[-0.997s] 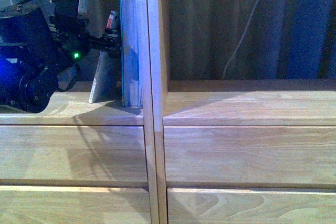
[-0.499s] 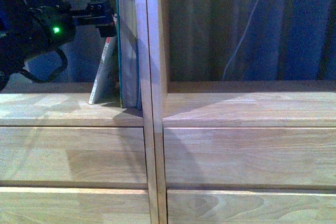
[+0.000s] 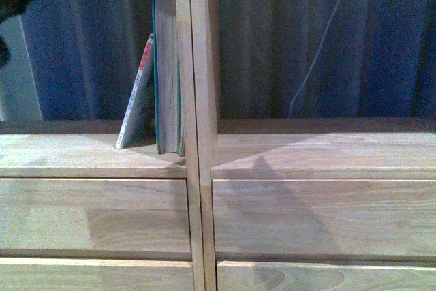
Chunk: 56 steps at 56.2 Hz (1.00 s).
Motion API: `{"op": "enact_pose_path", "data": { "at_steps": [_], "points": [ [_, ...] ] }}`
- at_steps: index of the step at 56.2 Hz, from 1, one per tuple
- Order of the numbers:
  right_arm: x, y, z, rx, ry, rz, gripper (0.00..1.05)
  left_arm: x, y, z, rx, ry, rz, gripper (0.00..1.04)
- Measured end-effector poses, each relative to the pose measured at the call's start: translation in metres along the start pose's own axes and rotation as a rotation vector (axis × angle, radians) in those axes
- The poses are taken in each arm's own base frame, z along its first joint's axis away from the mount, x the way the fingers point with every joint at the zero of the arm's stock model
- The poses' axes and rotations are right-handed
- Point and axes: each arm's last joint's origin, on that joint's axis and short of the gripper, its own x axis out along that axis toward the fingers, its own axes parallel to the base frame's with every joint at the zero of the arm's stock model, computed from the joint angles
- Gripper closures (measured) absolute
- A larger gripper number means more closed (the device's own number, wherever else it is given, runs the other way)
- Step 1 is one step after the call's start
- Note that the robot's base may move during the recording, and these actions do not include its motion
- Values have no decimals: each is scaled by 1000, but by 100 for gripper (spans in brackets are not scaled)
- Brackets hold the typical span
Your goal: Organize books on shelf
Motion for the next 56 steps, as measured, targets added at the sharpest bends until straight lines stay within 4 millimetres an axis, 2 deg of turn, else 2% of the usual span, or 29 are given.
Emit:
{"op": "enact_pose_path", "data": {
  "at_steps": [14, 26, 34, 41, 48, 52, 56],
  "points": [
    [0, 0, 0, 0, 0, 0, 7, -75, -22, 38, 207, -3, 85, 7],
    [0, 0, 0, 0, 0, 0, 7, -132, -29, 48, 345, 14, 187, 7],
    [0, 0, 0, 0, 0, 0, 7, -167, -29, 39, 377, 49, 261, 7],
    [0, 0, 0, 0, 0, 0, 7, -198, -31, 18, 322, 104, 349, 7],
    [0, 0, 0, 0, 0, 0, 7, -214, -32, -1, 272, 133, 392, 8],
    [0, 0, 0, 0, 0, 0, 7, -225, -28, -14, 248, 210, 300, 19],
    [0, 0, 0, 0, 0, 0, 7, -234, -20, -34, 218, 252, 245, 33]
  ]
}}
